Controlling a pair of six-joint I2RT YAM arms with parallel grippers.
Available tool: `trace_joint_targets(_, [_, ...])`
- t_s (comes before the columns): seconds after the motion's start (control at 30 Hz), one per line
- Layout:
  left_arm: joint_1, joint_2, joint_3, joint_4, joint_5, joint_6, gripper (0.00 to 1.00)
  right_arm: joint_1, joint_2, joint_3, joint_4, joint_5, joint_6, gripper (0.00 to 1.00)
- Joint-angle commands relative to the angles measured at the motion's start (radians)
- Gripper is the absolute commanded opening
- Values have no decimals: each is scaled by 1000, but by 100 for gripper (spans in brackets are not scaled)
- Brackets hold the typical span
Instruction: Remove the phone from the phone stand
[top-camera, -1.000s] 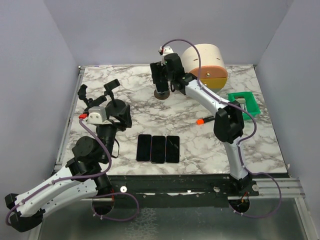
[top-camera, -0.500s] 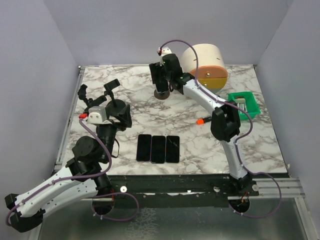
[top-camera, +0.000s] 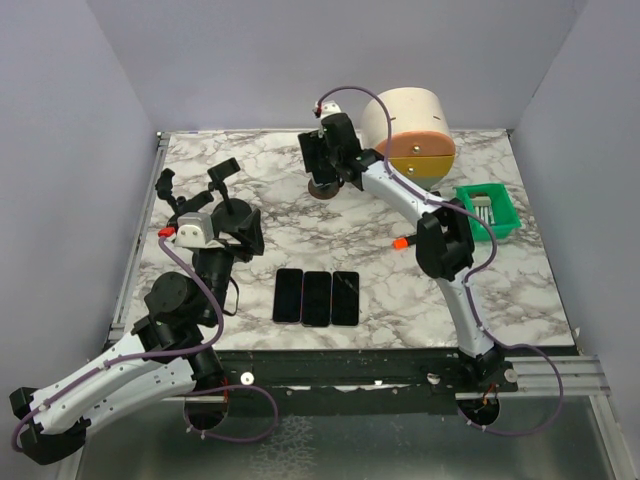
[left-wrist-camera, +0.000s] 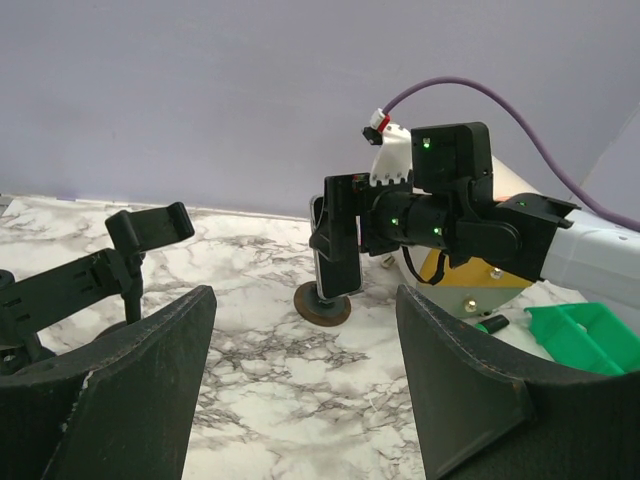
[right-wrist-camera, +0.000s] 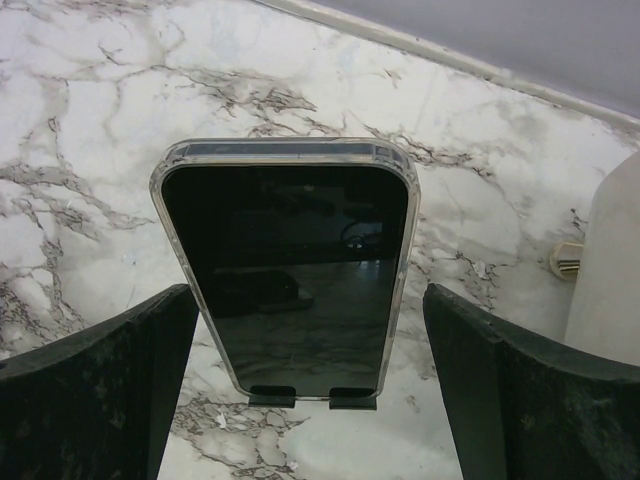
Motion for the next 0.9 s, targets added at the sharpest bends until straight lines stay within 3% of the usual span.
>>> trace_joint_targets(0.0, [6,-5,5,-13,22,-7,73,6,39,34,-28,29,-14,100])
trace_joint_targets(0.3, [6,-9,4,-11,16,-5,73,6,53,46,-35,26,-11,96])
trace_joint_targets(0.67, [6,-12,4,-12,16,-5,73,6,33,48,-28,15,-2,74])
trace_joint_targets(0.87, [6,-13,4,-12,17,-6,73,6,-11,18,6,15,12,70])
